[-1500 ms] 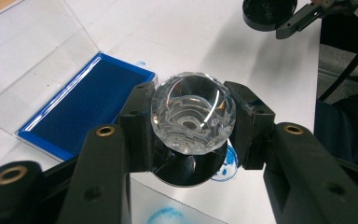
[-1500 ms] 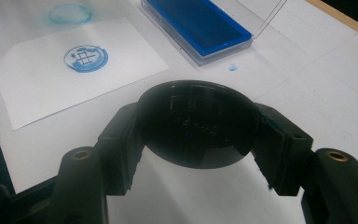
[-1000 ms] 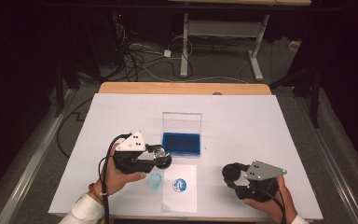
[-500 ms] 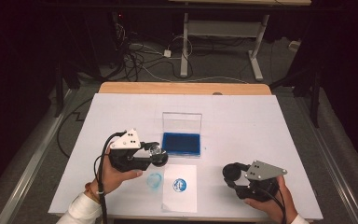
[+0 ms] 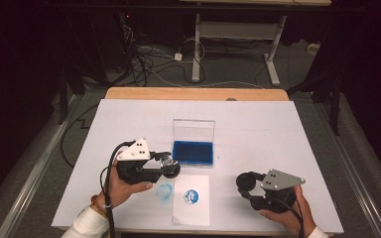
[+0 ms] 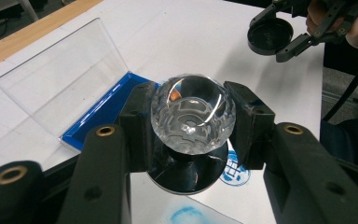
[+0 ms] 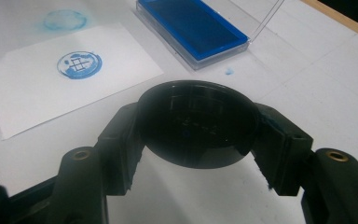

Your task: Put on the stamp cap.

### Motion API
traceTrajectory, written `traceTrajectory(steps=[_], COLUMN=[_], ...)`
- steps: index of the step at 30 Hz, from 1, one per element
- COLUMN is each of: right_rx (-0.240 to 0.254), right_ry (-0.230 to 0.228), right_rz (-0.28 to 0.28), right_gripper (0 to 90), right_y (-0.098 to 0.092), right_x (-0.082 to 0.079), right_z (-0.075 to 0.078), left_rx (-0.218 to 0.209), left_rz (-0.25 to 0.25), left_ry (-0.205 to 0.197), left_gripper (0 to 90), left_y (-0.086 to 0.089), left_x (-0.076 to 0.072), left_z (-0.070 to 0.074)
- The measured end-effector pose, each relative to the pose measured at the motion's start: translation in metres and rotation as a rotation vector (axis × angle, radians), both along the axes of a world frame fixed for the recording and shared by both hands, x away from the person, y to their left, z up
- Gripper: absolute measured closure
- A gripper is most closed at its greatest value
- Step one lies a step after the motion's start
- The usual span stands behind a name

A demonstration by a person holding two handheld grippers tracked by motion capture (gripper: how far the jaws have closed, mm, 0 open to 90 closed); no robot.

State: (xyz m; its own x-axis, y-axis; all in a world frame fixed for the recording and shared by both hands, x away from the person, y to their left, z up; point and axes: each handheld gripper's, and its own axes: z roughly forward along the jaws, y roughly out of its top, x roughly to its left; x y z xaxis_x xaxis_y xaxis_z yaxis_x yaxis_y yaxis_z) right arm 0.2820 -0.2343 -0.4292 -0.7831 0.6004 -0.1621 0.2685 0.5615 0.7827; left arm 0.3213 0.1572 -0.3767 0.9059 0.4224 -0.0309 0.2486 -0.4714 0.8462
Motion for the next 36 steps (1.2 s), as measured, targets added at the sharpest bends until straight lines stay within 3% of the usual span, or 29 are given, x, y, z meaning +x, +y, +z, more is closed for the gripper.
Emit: traceTrajectory(steps=[9, 17, 36], right_rx=[0.035, 0.087, 0.082], right_ry=[0.005, -0.015, -0.002], right_rz=[0.006, 0.044, 0.122], right_gripper=[38.7, 38.7, 38.7], right_y=[0.001, 0.020, 0.061], right_x=[0.005, 0.012, 0.027], right_z=[0.005, 0.020, 0.022], left_rx=[-0.014, -0.036, -0.040], left_rz=[-0.033, -0.065, -0.081], left_ry=[-0.019, -0.047, -0.026], left_gripper=[54.5, 54.5, 54.5], left_y=[-0.013, -0.021, -0.030], left_x=[-0.003, -0.008, -0.002], left_z=[0.007, 0.013, 0.009])
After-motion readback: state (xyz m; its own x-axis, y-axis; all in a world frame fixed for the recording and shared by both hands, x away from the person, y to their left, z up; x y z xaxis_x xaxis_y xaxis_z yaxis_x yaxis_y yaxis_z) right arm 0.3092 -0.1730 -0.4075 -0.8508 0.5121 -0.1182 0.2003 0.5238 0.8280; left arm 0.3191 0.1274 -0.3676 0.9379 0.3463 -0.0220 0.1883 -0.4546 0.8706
